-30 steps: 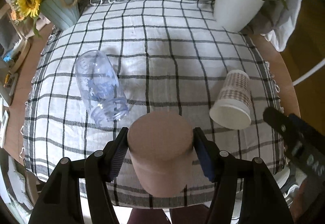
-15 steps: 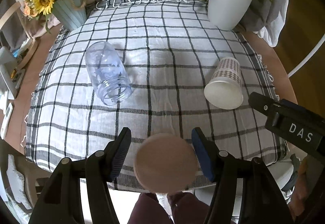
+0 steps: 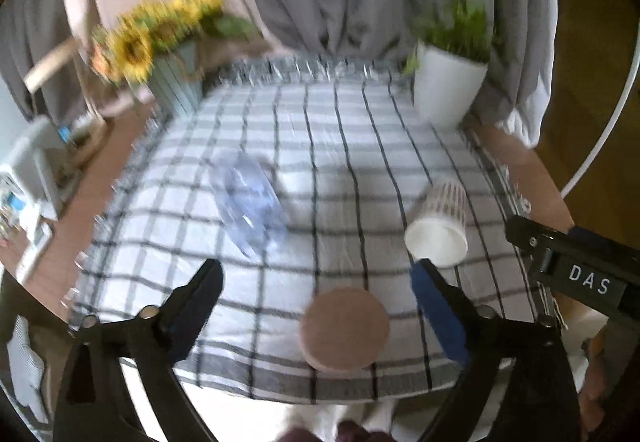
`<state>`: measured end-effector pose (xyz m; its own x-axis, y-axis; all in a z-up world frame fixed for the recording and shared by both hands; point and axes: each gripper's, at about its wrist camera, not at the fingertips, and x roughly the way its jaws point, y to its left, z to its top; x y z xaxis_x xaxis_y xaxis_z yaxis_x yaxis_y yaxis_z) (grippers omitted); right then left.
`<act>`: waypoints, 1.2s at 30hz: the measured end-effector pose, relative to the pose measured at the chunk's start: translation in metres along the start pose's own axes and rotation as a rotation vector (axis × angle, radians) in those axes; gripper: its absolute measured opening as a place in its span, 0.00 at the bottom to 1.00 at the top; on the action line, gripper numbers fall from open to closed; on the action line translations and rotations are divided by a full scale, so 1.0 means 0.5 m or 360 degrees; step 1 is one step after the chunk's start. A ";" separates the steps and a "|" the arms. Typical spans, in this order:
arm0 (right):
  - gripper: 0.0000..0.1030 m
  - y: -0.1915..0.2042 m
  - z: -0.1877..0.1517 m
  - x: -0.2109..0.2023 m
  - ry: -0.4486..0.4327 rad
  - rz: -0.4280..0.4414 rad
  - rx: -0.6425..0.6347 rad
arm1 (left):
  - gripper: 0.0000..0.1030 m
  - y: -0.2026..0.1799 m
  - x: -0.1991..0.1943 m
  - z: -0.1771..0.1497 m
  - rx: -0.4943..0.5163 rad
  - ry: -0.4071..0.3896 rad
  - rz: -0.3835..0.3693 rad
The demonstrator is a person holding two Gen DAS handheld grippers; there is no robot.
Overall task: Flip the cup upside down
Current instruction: 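Open the right tool and withdraw it from the pink cup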
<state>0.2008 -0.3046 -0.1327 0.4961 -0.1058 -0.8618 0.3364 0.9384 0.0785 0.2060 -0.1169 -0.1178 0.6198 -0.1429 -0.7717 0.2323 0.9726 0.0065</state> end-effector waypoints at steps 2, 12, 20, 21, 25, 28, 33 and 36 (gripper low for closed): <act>0.87 -0.003 -0.005 -0.030 -0.0064 -0.0004 0.0040 | 1.00 0.018 -0.035 0.002 -0.0001 -0.0101 0.0030; 0.88 0.074 -0.072 -0.183 -0.0297 -0.0010 0.0041 | 1.00 0.149 -0.145 -0.028 -0.0089 -0.0216 0.0081; 0.88 0.137 -0.162 -0.283 -0.0423 -0.0011 0.0025 | 1.00 0.224 -0.238 -0.081 -0.0039 -0.0314 0.0112; 0.88 0.143 -0.173 -0.292 -0.0432 -0.0013 0.0026 | 1.00 0.228 -0.245 -0.086 -0.0040 -0.0320 0.0109; 0.88 0.160 -0.214 -0.325 -0.0451 -0.0005 0.0029 | 1.00 0.243 -0.277 -0.103 -0.0058 -0.0322 0.0077; 0.88 0.169 -0.237 -0.345 -0.0452 0.0004 0.0011 | 1.00 0.239 -0.304 -0.114 -0.0030 -0.0354 0.0098; 0.88 0.177 -0.270 -0.379 -0.0482 0.0012 -0.0051 | 1.00 0.233 -0.337 -0.130 -0.0047 -0.0387 0.0114; 0.88 0.174 -0.284 -0.397 -0.0511 0.0019 -0.0086 | 1.00 0.224 -0.353 -0.141 -0.0050 -0.0413 0.0150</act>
<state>0.0179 -0.1551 -0.0261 0.7298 -0.1846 -0.6582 0.2900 0.9555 0.0535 0.0698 0.0304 -0.0257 0.8098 -0.0900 -0.5797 0.1439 0.9885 0.0475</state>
